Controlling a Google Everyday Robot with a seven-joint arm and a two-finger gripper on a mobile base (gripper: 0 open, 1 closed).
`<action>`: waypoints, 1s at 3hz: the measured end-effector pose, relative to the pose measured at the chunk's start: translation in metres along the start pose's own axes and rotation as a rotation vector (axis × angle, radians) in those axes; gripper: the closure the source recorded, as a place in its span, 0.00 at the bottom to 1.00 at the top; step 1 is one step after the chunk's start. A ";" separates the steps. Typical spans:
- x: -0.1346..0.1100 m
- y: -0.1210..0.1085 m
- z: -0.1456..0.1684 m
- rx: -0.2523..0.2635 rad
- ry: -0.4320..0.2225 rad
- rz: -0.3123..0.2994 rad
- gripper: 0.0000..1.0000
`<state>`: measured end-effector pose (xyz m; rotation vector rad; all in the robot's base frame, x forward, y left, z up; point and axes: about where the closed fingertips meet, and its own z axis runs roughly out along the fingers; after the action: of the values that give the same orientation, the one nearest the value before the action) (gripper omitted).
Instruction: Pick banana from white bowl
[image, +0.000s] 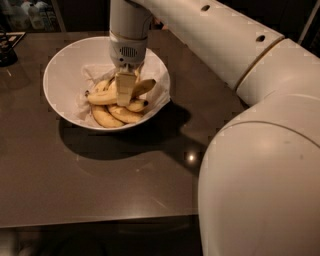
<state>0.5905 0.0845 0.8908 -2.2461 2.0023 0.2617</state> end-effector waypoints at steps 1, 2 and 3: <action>0.004 0.002 0.004 -0.006 0.003 0.002 0.80; 0.004 0.002 0.004 -0.005 0.003 0.002 0.99; -0.001 0.003 -0.003 0.034 -0.029 0.000 1.00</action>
Offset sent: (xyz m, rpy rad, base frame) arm -0.0012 -0.0025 -0.0041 -0.0032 0.0046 -0.0006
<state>0.5879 0.0849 0.8937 -2.2089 1.9769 0.2564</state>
